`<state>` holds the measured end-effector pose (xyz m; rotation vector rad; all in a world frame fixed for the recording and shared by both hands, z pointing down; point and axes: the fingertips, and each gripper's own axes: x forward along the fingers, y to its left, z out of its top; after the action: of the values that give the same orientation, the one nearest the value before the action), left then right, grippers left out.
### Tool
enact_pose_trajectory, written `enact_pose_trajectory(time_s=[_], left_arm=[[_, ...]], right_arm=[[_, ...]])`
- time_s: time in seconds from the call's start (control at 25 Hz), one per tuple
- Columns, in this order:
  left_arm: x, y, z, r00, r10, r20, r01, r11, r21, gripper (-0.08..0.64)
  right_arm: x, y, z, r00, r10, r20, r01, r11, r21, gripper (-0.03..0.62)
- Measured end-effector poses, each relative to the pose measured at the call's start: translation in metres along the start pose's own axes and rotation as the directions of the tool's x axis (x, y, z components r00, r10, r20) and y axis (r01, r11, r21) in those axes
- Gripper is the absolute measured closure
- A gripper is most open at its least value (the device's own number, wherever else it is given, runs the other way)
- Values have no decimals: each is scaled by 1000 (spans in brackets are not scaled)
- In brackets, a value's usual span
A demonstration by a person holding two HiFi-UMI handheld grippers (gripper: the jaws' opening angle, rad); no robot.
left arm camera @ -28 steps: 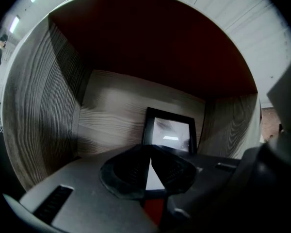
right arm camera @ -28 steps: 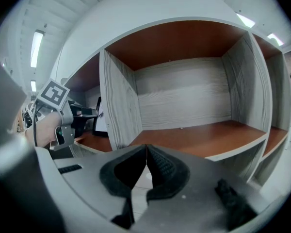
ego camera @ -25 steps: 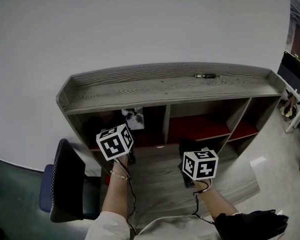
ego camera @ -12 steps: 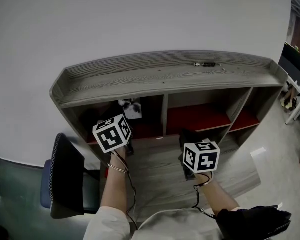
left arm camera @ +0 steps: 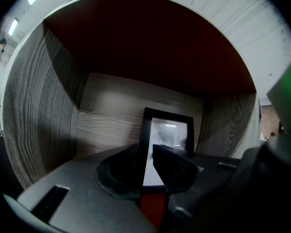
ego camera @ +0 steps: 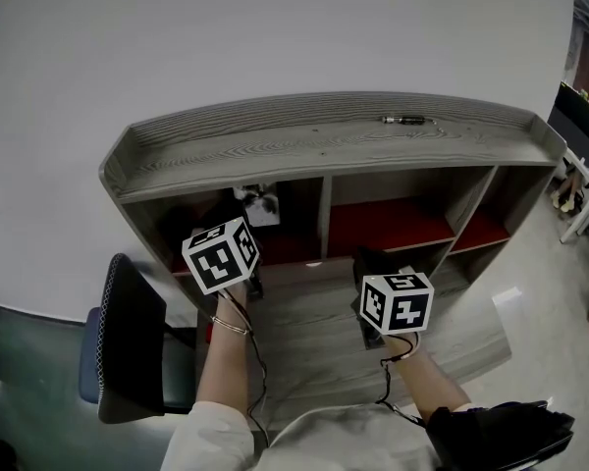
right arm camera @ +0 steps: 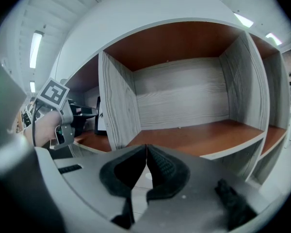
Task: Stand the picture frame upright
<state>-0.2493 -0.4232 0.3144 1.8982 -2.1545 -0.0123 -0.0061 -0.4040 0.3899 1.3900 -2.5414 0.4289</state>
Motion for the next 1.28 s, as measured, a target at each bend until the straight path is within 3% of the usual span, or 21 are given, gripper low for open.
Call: enact_pose_trajectory(time_s=[0.68,1.08,1.28], left_arm=[[-34,-4,-22,998,-46,-32,47,999,3,461],[-59,-1,-44,994,-80,-73,84,995,52,462],[-81,1,-50,994,-93,-48,96,993,67,462]], right_arm=[[-21,20,-14,1000,-12,-2,12,1000,0,560],[-29,46,-32,1000,-20,-17,20,999,26,560],[-34,59,-41,999,-24,-24,25,999,37,560]])
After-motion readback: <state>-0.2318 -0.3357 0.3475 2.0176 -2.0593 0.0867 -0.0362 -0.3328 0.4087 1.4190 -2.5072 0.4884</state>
